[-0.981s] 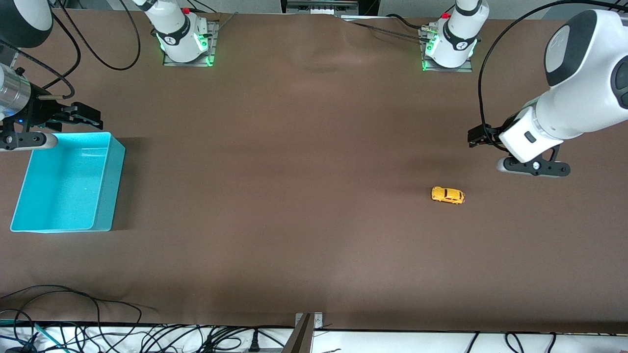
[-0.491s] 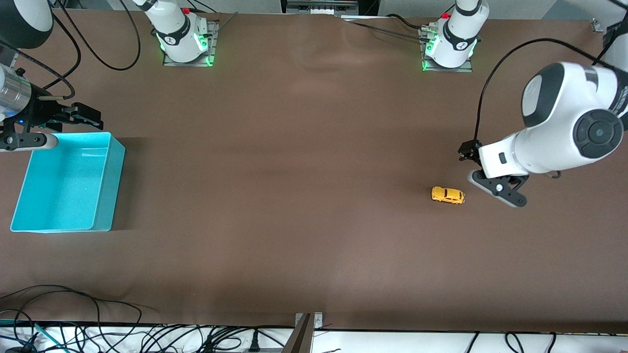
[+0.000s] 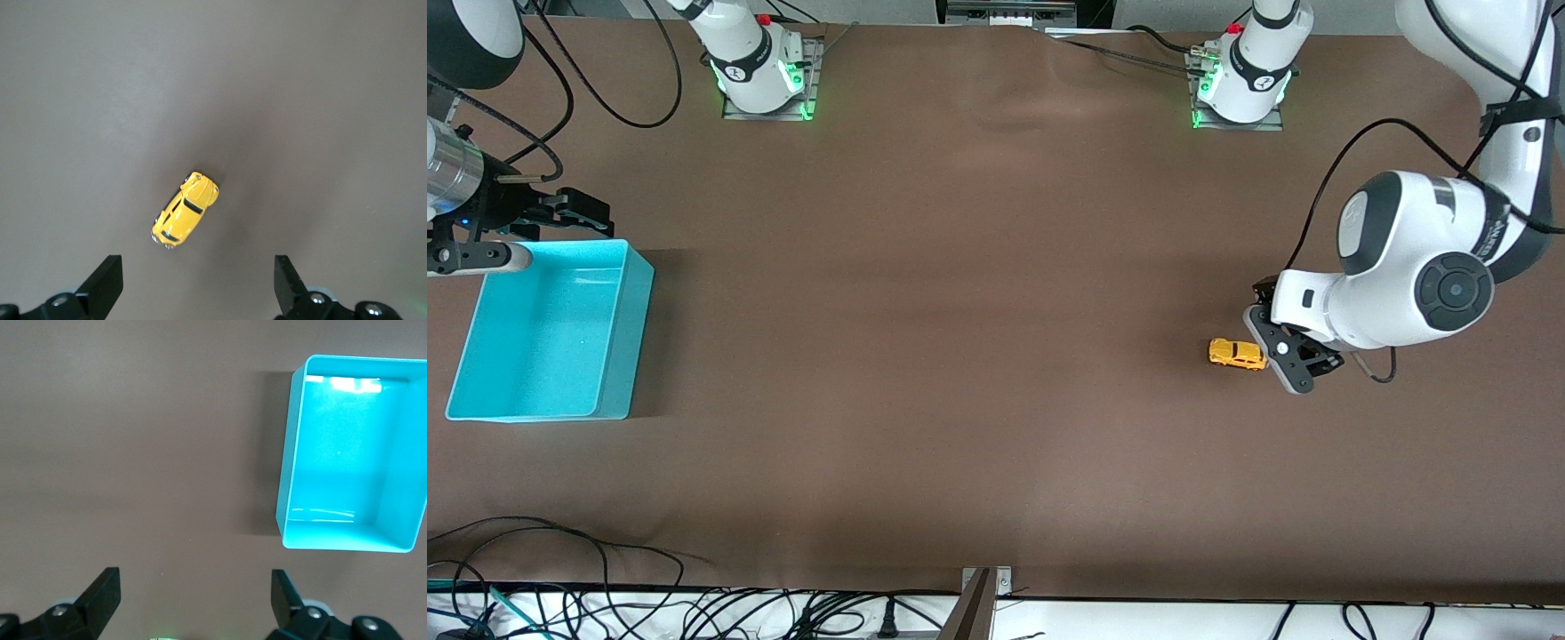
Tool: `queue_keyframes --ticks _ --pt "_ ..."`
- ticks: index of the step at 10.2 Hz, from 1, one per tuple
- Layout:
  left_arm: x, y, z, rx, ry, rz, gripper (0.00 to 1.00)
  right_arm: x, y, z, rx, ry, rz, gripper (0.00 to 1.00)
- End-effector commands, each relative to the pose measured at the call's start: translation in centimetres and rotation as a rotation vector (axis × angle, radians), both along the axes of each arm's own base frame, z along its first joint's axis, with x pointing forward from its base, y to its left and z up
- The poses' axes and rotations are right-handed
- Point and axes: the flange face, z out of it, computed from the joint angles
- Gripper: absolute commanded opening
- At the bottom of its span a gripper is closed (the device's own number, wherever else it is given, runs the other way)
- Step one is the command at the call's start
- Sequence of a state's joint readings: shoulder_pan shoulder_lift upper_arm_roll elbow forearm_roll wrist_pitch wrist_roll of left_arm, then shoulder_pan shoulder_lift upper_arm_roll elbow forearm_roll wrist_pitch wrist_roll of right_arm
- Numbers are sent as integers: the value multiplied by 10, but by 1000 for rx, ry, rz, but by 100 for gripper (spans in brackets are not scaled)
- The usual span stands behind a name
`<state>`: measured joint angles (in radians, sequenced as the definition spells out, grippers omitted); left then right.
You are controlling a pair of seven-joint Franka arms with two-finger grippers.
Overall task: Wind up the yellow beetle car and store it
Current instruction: 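Reach the left gripper down over the yellow car and grasp it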
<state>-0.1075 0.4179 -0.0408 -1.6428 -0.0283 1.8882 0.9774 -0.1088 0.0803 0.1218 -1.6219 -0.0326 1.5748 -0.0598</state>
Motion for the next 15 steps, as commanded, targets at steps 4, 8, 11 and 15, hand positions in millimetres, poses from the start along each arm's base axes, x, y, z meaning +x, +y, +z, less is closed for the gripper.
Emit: queue_keyframes --ticks 4,8,11,15 --pt "-14 6 -101 58 -64 -383 100 0 -1 2 -7 -9 28 100" --pt "-27 24 -153 30 -53 -420 100 1 -1 1 -7 -6 27 100" --pt "-41 25 -169 23 -74 -440 100 1 -4 -1 0 2 20 100" --pt "-44 18 -169 23 -80 -457 21 2 -5 -2 1 -1 18 100"
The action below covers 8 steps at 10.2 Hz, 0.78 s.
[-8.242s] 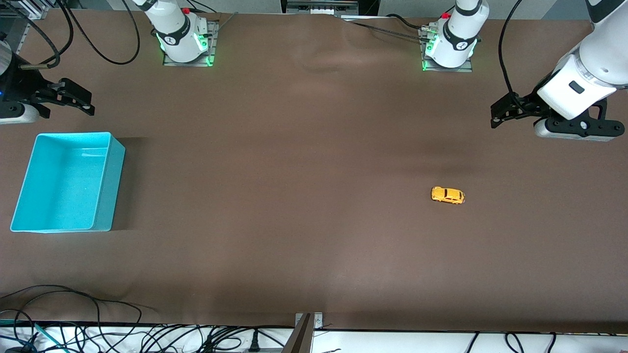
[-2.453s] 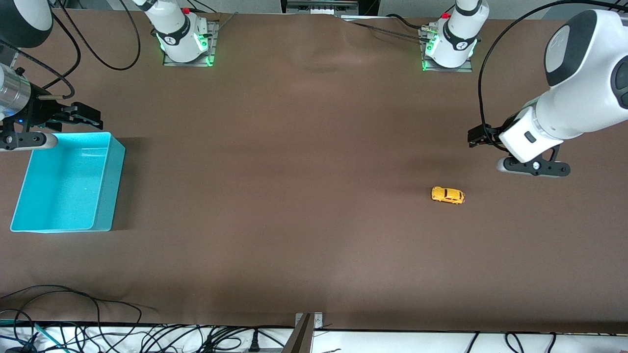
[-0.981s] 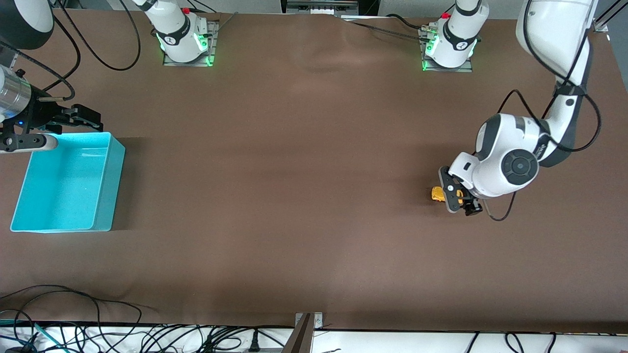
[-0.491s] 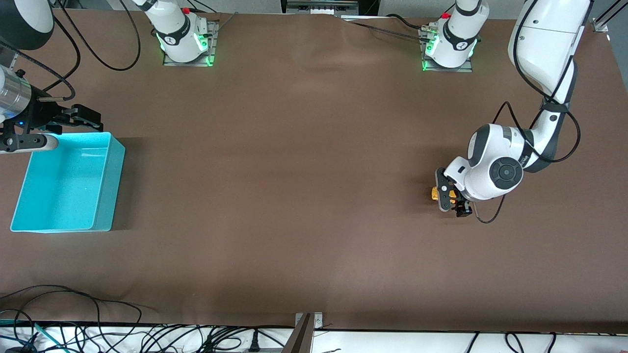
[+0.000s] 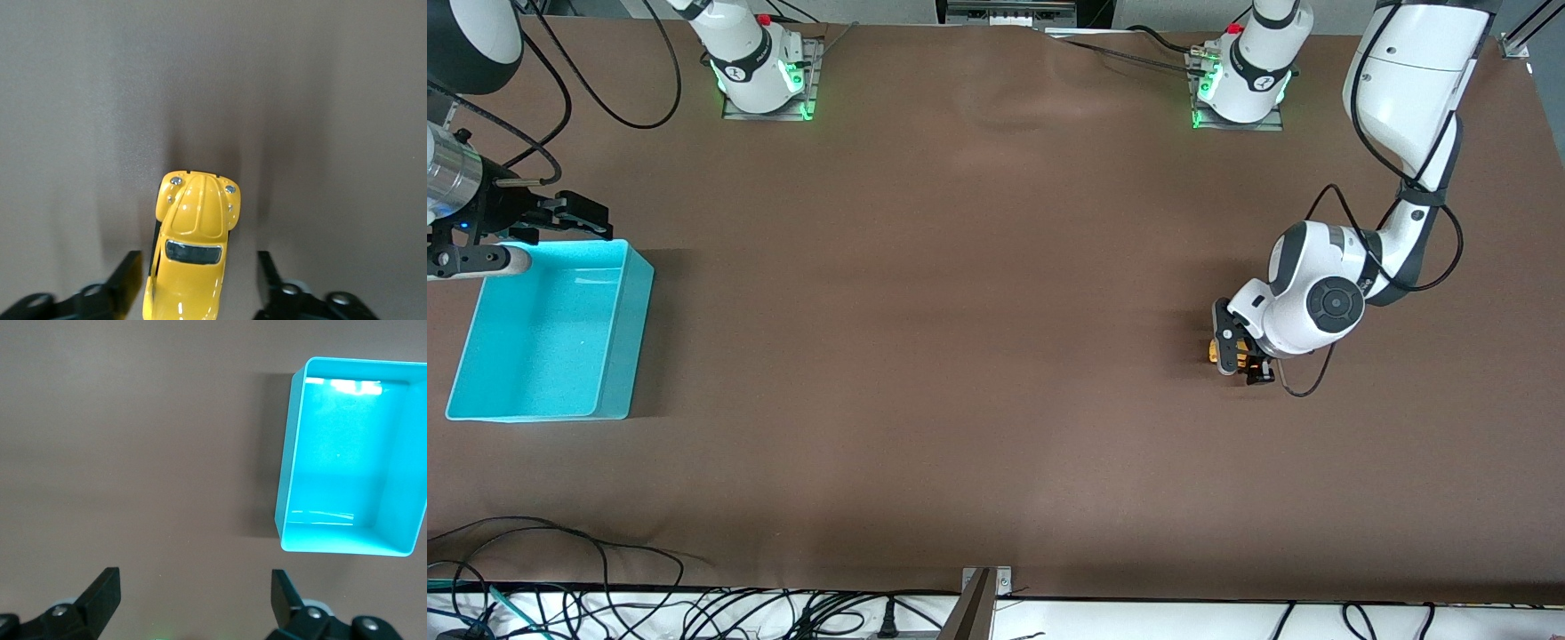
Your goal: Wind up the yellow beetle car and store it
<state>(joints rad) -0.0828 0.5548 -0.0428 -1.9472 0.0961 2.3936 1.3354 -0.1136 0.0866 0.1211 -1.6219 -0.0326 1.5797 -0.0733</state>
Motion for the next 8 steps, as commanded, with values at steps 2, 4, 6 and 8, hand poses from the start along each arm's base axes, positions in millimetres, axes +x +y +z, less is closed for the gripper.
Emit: queue_keyframes --ticks 2,4,6,8 --pt "-4 -4 9 7 -17 -47 0 2 -4 -3 1 6 7 100" --pt "-6 -8 6 9 -1 -94 0 2 -3 -3 1 6 8 100" --pt "-6 -3 3 7 5 -105 0 2 -3 -3 1 5 8 100" --pt "-7 5 -2 6 15 -102 0 2 -3 -3 1 5 8 100"
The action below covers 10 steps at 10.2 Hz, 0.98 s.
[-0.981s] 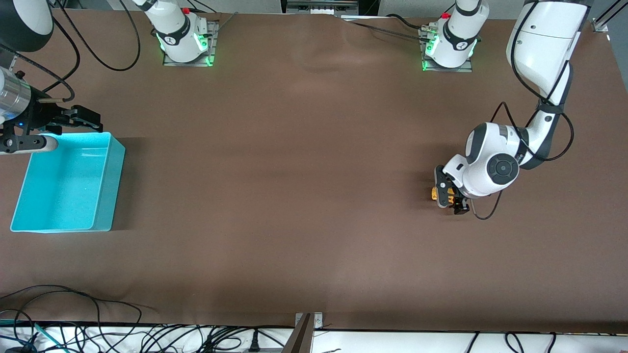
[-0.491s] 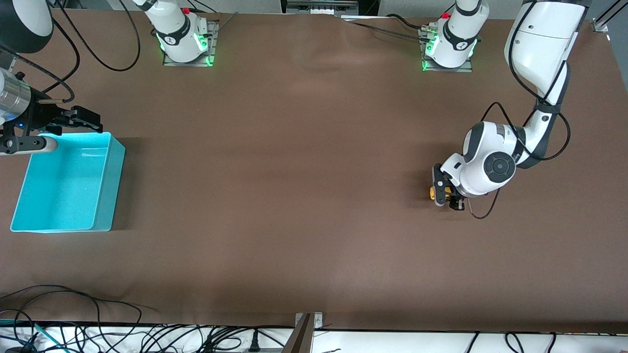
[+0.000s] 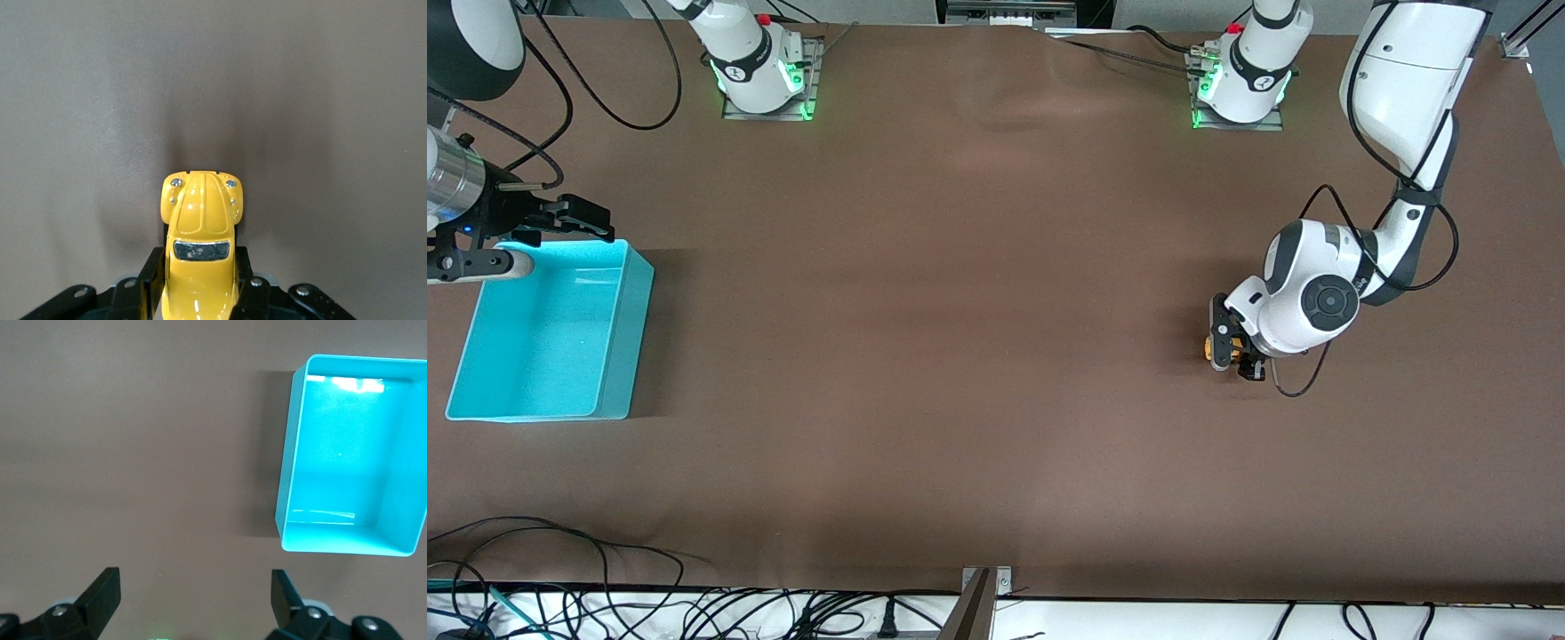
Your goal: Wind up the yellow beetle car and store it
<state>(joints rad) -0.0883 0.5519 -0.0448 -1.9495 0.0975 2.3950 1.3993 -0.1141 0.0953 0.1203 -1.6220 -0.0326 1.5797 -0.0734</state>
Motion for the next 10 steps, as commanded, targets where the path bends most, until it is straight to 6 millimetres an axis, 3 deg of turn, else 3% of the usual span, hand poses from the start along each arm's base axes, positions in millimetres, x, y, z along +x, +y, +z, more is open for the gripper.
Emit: queue_keyframes --ticks 1,2,6,10 --pt "-2 31 -3 7 13 -51 0 0 -2 2 0 -2 9 100" --pt "-2 49 -14 1 32 -69 0 0 -2 2 0 -4 9 100" --pt "-1 147 -18 -19 34 -65 0 -1 -2 2 2 1 9 100" --pt "3 197 -13 -25 15 -86 0 -1 -2 3 3 2 7 100"
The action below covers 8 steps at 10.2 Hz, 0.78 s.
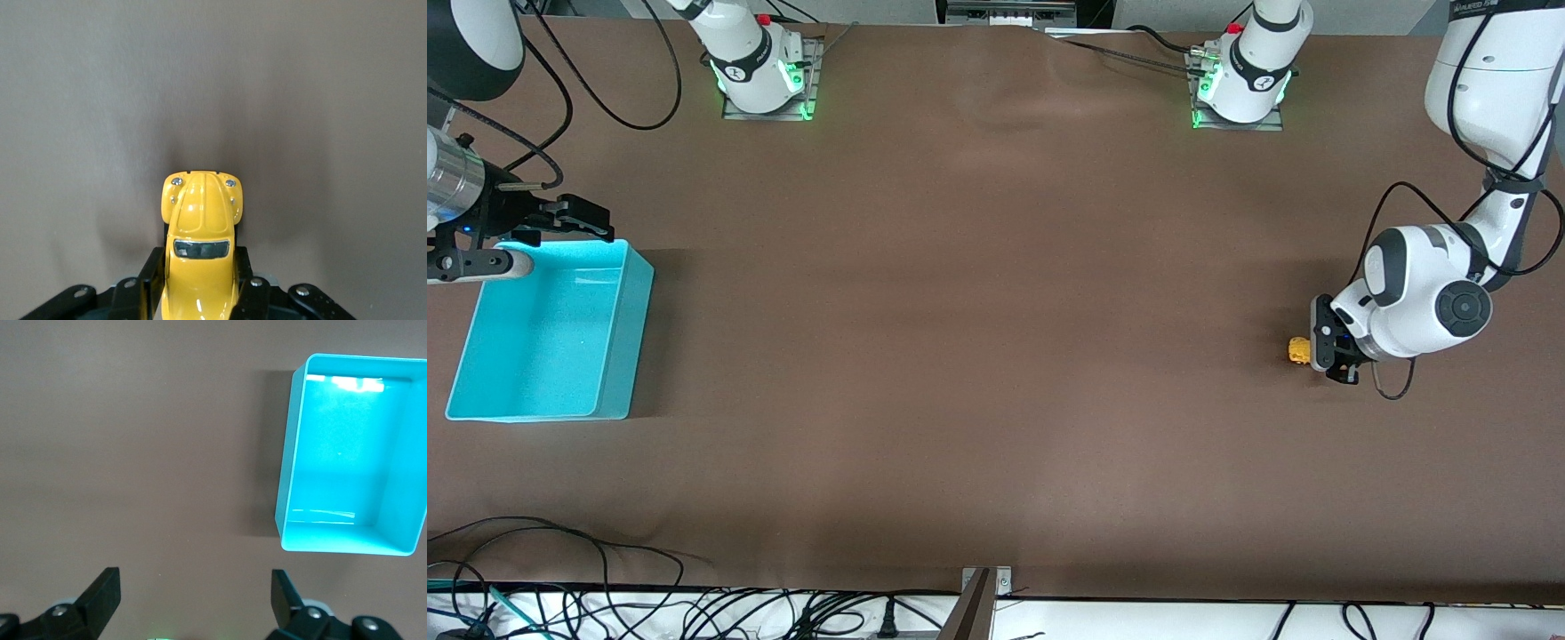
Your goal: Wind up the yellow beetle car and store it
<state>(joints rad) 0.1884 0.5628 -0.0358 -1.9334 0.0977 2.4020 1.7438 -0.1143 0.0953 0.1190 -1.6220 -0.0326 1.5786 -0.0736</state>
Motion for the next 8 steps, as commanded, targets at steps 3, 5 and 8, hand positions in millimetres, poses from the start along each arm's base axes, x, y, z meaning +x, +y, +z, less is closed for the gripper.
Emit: queue_keyframes --ticks 3,5,8 --pt "3 54 -14 0 2 -48 0 0 -3 3 3 -3 6 100" --pt "4 71 -11 2 -8 -52 0 0 -3 3 3 -5 6 100" --pt "4 90 -12 5 -13 -41 0 0 -2 4 3 -10 7 100"
